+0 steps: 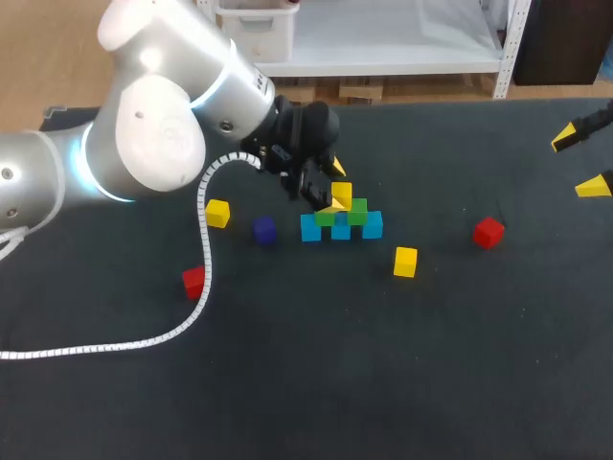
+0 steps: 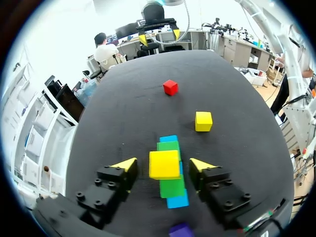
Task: Place the blue cubes, place green cubes on the blue cubes, place the yellow cubes on the green cubes, then place the red cubes on the yellow cubes, and place purple cube on the red cubes.
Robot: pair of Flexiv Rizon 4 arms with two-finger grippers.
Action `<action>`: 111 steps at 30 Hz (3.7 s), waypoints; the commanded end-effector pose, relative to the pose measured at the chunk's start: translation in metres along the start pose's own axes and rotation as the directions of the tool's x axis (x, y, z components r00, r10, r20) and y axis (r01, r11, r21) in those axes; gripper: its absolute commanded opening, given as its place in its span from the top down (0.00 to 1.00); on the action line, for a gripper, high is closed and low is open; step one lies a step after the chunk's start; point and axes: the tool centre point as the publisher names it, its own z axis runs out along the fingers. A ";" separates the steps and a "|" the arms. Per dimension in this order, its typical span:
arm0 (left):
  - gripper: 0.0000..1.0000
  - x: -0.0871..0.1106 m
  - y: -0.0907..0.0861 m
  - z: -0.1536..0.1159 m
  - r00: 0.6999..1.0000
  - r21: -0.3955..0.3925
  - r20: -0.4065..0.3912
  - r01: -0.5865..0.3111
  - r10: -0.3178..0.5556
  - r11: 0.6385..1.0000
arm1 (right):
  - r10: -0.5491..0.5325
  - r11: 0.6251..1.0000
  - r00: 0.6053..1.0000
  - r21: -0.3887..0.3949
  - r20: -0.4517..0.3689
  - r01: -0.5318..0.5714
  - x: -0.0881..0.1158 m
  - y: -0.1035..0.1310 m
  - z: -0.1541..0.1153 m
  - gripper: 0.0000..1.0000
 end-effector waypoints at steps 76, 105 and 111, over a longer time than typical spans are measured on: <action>0.24 0.206 0.010 -0.065 0.982 0.146 -0.065 -0.165 0.176 0.975 | -0.001 1.000 1.000 0.000 0.000 0.001 0.000 0.000 0.000 0.00; 1.00 0.145 -0.005 -0.103 0.998 -0.004 -0.055 -0.013 0.012 1.000 | -0.001 1.000 1.000 0.000 0.000 0.001 0.000 0.000 0.000 0.00; 1.00 0.106 0.006 -0.105 0.999 -0.064 -0.033 0.040 -0.042 0.997 | -0.001 1.000 1.000 0.000 0.000 0.001 0.000 0.000 0.000 0.00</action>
